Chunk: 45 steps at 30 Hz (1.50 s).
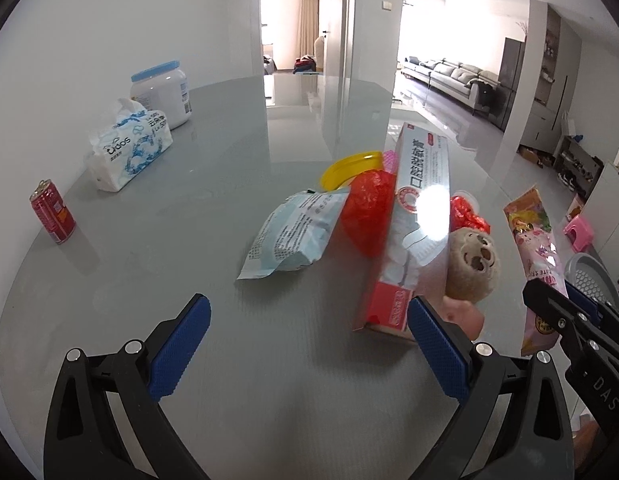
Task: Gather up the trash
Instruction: 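Grasp the pink snack bag with the right tool while the left tool grasps the toothpaste box, then carry both items over the grey basket and open both tools to drop them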
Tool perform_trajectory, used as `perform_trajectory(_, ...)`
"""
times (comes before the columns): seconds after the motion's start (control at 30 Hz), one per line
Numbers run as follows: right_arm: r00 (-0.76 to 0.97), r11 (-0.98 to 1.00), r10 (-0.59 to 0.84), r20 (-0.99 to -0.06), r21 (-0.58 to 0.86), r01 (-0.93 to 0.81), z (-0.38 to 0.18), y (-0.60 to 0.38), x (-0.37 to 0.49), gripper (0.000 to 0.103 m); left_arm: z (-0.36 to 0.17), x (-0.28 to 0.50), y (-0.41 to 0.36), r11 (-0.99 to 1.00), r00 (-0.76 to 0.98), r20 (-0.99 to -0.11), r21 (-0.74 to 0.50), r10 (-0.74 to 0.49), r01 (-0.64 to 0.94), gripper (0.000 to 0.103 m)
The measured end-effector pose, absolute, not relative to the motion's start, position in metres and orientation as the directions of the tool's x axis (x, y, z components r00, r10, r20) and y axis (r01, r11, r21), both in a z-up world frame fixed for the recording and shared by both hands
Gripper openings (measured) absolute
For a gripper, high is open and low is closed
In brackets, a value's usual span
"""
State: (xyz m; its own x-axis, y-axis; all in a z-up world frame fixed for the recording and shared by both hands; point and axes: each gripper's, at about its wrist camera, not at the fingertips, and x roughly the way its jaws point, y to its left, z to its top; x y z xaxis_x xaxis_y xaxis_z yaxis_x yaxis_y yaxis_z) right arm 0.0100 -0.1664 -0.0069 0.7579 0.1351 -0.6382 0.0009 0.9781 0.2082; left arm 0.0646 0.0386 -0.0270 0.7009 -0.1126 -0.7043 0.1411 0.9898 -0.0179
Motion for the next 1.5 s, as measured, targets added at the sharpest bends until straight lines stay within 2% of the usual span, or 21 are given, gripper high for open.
perform_trajectory(0.3, 0.778, 0.969, 0.111, -0.618, 0.242, 0.054, -0.007, -0.206, -0.012, 0.033, -0.032, 0.094, -0.01, 0.977, 0.681, -0.714, -0.017, -0.16, 0.212, 0.097)
perform_trajectory(0.6, 0.778, 0.955, 0.122, -0.617, 0.286, 0.076, -0.017, -0.226, -0.014, 0.033, -0.052, 0.122, -0.032, 0.976, 0.636, -0.761, 0.017, -0.129, 0.219, 0.097)
perform_trajectory(0.9, 0.771, 0.947, 0.128, -0.625, 0.309, 0.093, -0.024, -0.239, -0.016, 0.033, -0.06, 0.133, -0.032, 0.98, 0.648, -0.753, 0.021, -0.114, 0.196, 0.095)
perform_trajectory(0.97, 0.77, 0.946, 0.13, -0.625, 0.311, 0.093, -0.024, -0.238, -0.016, 0.033, -0.06, 0.132, -0.034, 0.979, 0.651, -0.751, 0.024, -0.115, 0.2, 0.09)
perform_trajectory(1.0, 0.77, 0.946, 0.13, -0.625, 0.31, 0.092, -0.025, -0.237, -0.016, 0.033, -0.061, 0.13, -0.036, 0.979, 0.647, -0.753, 0.022, -0.118, 0.204, 0.082)
perform_trajectory(1.07, 0.769, 0.947, 0.132, -0.625, 0.308, 0.088, -0.024, -0.234, -0.015, 0.033, -0.064, 0.135, -0.034, 0.975, 0.627, -0.767, 0.008, -0.138, 0.223, 0.074)
perform_trajectory(1.13, 0.77, 0.949, 0.131, -0.624, 0.304, 0.085, -0.024, -0.233, -0.016, 0.033, -0.068, 0.136, -0.034, 0.972, 0.605, -0.781, -0.012, -0.157, 0.237, 0.06)
perform_trajectory(1.5, 0.78, 0.951, 0.122, -0.614, 0.296, 0.084, -0.016, -0.233, -0.024, 0.033, -0.047, 0.114, -0.033, 0.966, 0.673, -0.718, 0.005, -0.177, 0.26, 0.051)
